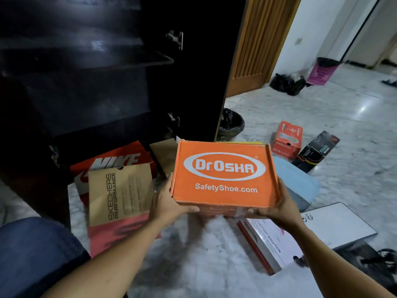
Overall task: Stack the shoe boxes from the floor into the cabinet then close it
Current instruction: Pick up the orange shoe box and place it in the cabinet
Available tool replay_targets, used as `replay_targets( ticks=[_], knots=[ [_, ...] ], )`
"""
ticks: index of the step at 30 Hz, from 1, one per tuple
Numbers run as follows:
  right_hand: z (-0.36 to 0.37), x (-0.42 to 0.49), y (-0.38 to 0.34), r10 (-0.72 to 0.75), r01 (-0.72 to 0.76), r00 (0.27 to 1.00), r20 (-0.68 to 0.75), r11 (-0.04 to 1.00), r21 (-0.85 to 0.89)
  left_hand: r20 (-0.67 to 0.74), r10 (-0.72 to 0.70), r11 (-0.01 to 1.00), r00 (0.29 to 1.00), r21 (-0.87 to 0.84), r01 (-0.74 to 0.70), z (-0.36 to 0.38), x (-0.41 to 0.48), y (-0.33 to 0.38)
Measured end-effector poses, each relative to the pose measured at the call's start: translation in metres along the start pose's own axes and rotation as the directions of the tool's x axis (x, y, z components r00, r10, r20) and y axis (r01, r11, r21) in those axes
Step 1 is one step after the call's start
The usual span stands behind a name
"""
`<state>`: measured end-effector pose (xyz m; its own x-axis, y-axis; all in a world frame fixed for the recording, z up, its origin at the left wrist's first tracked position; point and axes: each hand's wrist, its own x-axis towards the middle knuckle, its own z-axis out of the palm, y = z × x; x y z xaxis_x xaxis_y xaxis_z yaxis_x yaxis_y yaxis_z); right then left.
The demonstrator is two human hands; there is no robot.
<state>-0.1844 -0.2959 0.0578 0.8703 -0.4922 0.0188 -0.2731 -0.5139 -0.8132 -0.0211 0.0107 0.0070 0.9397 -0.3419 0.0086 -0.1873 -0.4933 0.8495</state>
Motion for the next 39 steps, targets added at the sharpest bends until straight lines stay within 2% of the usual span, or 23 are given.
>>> replay_targets(
  ticks=[5, 12, 14, 18, 22, 26, 33, 39],
  knots=[
    [-0.006, -0.001, -0.064, -0.123, 0.126, 0.991, -0.06, 0.991, 0.048, -0.165, 0.086, 0.991, 0.983, -0.087, -0.101, -0.059, -0.006, 0.057],
    [0.0, 0.01, -0.181, -0.263, 0.265, 0.964, -0.035, 0.962, 0.062, -0.328, 0.244, 0.964, 0.913, -0.016, -0.264, -0.174, -0.018, 0.097],
    [0.005, 0.018, -0.211, -0.305, 0.304, 0.952, -0.005, 0.951, 0.061, -0.372, 0.255, 0.962, 0.892, 0.008, -0.272, -0.201, -0.021, 0.102],
    [0.022, 0.045, -0.257, -0.378, 0.371, 0.923, 0.073, 0.924, 0.09, -0.45, 0.209, 0.974, 0.868, 0.018, -0.225, -0.238, -0.014, 0.1],
    [0.051, 0.088, -0.269, -0.364, 0.355, 0.924, 0.121, 0.931, 0.088, -0.497, 0.104, 0.992, 0.862, -0.005, -0.122, -0.249, 0.008, 0.089],
    [0.099, 0.148, -0.26, -0.332, 0.313, 0.924, 0.19, 0.942, 0.124, -0.492, -0.028, 0.997, 0.87, -0.074, -0.01, -0.245, 0.042, 0.05],
    [0.203, 0.26, -0.236, -0.38, 0.338, 0.87, 0.315, 0.924, 0.18, -0.495, -0.206, 0.967, 0.844, -0.234, 0.099, -0.239, 0.122, -0.026],
    [0.287, 0.345, -0.22, -0.39, 0.272, 0.836, 0.386, 0.906, 0.324, -0.54, -0.256, 0.965, 0.802, -0.196, 0.175, -0.251, 0.204, -0.09]
  ],
)
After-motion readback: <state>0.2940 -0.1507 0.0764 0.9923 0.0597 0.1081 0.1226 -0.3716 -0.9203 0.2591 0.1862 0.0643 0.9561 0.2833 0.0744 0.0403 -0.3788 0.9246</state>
